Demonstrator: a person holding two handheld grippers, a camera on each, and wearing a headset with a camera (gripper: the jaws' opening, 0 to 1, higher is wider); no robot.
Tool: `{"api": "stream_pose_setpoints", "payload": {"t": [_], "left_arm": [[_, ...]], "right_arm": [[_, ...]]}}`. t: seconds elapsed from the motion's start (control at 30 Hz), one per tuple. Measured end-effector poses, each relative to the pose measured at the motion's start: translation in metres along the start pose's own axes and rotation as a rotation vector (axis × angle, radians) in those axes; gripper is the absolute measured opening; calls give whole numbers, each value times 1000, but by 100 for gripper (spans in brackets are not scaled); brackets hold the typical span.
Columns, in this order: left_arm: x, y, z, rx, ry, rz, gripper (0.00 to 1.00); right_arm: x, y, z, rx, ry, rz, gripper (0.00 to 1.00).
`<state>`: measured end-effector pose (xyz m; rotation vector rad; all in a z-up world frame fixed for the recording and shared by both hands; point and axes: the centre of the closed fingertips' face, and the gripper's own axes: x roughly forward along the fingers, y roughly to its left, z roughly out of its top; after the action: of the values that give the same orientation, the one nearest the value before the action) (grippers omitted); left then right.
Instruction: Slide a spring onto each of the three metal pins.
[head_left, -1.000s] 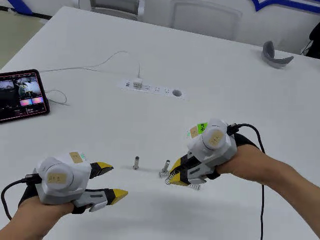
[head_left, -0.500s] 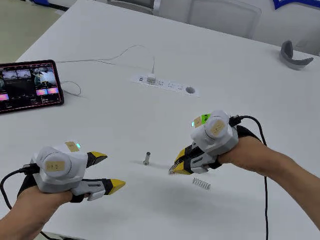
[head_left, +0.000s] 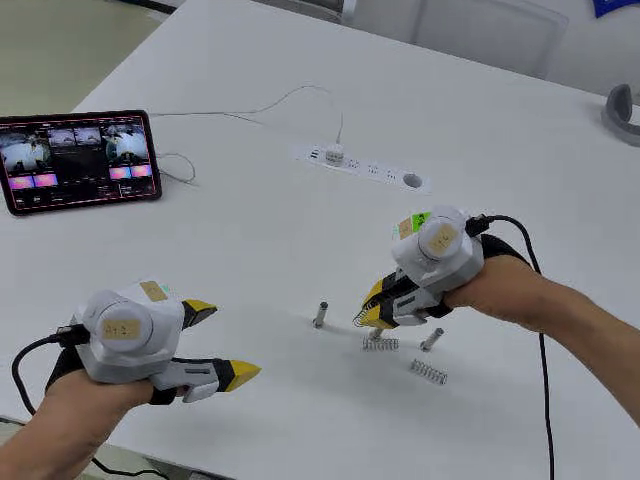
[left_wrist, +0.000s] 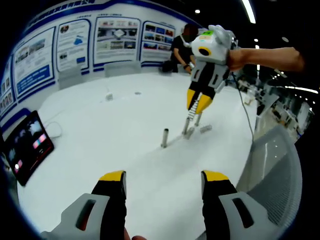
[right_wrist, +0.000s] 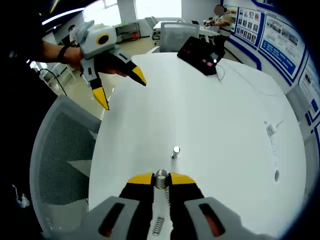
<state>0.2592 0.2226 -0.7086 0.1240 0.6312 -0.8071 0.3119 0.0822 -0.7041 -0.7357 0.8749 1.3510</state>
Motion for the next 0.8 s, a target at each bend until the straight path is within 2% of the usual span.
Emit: {"api": "stream_pose_setpoints", "payload": {"t": [0.3,0.8], "left_arm": [[-7,9,-3,-15,5,23,64],[-13,14,-11,-46,12,38,65]], "right_arm": [[12,-16,5,-7,6,-6,12],[29,-25,19,-26,0,10,13]]}}
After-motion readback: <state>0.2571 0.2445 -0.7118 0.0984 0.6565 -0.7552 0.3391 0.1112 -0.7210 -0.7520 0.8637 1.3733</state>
